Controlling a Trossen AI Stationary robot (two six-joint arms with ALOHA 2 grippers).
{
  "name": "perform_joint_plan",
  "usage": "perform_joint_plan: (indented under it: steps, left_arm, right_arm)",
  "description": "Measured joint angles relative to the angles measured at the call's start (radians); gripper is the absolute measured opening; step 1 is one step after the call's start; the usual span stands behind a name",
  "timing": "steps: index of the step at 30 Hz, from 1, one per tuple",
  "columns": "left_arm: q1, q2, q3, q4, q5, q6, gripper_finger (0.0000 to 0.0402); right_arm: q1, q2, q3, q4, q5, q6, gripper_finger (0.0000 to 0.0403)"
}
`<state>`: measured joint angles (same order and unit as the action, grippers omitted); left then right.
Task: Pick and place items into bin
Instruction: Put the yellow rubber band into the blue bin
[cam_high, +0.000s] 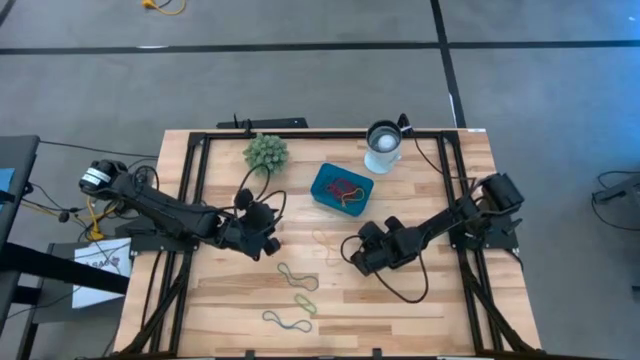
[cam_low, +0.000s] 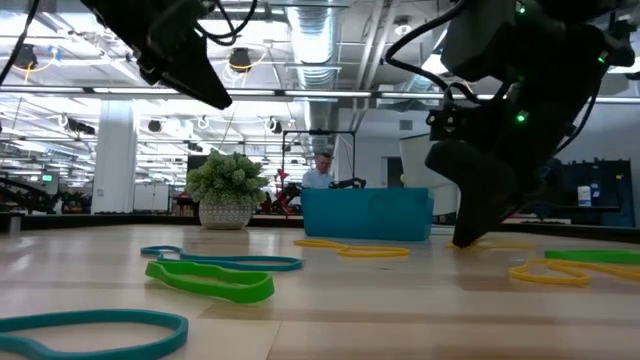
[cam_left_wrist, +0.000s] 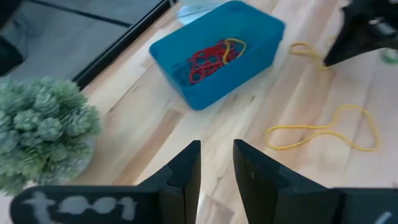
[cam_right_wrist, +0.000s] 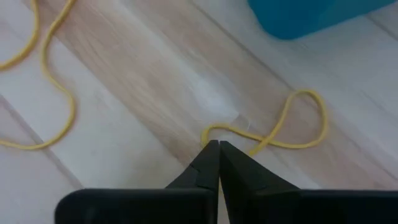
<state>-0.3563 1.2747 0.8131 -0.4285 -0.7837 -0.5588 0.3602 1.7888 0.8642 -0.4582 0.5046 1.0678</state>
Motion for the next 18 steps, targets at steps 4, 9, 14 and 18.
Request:
perform_joint_plan:
  steps: [4,9,14,18]
  left_arm:
    - [-0.016,0.0,0.0,0.034,-0.001,0.011,0.0084]
    - [-0.017,0.0,0.0,0.046,-0.003,0.004,0.0084]
    - [-0.017,0.0,0.0,0.046,-0.008,-0.01,0.0084]
    - [-0.017,0.0,0.0,0.05,-0.008,-0.023,0.0084]
  right_arm:
    - [-0.003,-0.042,0.004,-0.013,-0.021,-0.052,0.0002]
    - [0.018,-0.127,0.021,-0.008,0.015,-0.12,0.0001]
    - [0.043,-0.224,0.029,-0.008,0.076,-0.16,0.0001]
    - [0.056,-0.269,0.03,-0.058,0.052,-0.162,0.0001]
